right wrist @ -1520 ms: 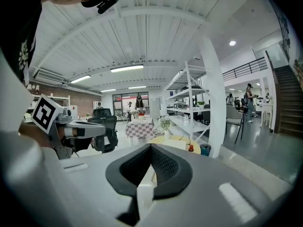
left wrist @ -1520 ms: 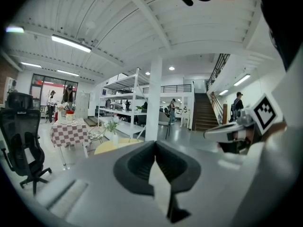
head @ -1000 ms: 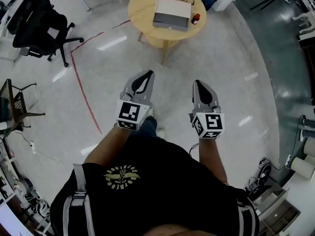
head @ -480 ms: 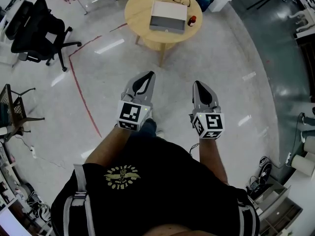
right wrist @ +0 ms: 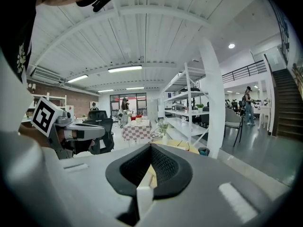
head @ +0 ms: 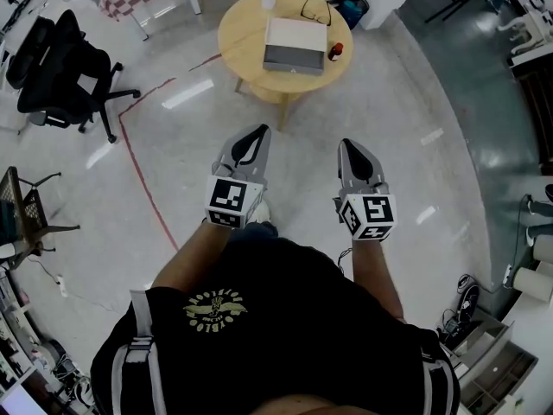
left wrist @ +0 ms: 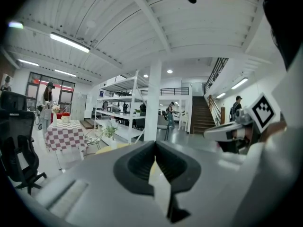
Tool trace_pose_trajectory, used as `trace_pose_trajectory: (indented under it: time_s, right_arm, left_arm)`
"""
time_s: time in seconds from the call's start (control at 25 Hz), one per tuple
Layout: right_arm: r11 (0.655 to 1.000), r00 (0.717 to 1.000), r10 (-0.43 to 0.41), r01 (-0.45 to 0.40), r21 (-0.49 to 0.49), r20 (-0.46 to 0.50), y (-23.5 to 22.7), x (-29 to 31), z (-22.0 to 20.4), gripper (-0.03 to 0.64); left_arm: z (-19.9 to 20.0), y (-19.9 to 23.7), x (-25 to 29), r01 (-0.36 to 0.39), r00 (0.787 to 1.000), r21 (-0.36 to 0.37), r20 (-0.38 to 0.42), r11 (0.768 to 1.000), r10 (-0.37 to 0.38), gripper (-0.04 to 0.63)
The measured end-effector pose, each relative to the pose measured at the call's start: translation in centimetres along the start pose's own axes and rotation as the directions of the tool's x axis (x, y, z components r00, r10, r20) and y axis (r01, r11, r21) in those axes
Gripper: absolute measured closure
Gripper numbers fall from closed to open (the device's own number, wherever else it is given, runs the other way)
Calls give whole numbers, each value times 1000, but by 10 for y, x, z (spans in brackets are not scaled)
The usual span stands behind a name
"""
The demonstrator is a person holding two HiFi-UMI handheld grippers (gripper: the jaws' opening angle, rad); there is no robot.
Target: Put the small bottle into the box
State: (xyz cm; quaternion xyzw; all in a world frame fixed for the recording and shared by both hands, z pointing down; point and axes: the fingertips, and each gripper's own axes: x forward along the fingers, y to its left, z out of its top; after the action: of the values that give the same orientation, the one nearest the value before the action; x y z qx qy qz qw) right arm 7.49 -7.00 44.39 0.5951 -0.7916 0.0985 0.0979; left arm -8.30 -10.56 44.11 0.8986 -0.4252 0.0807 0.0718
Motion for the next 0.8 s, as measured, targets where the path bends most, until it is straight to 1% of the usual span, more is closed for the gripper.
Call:
trace_pose_trajectory:
  time_s: [0.16, 0.32, 0.44, 0.64, 0.8]
  right_arm:
    - [1000, 1000, -21, 21, 11, 13, -1, 4, 17, 609]
    - [999, 999, -30, 29, 39, 13, -6, 4, 22, 609]
    - [998, 999, -44, 43, 38, 12, -9, 5, 23, 609]
    - [998, 999, -35, 34, 44, 8, -9, 10, 11, 609]
    - [998, 1000, -25, 24, 61, 10, -6, 11, 1, 609]
  left_arm:
    - [15, 7, 5, 31, 999, -6, 19, 999, -31, 595]
    - [17, 15, 6, 26, 999, -10, 38, 1000, -26, 595]
    - [9, 23, 4, 14, 1000, -12, 19, 1000, -14, 595]
    - [-6, 33, 4, -18, 1000, -15, -4, 1000, 18, 595]
    - [-10, 35, 1, -30, 999, 3, -13, 1000, 30, 595]
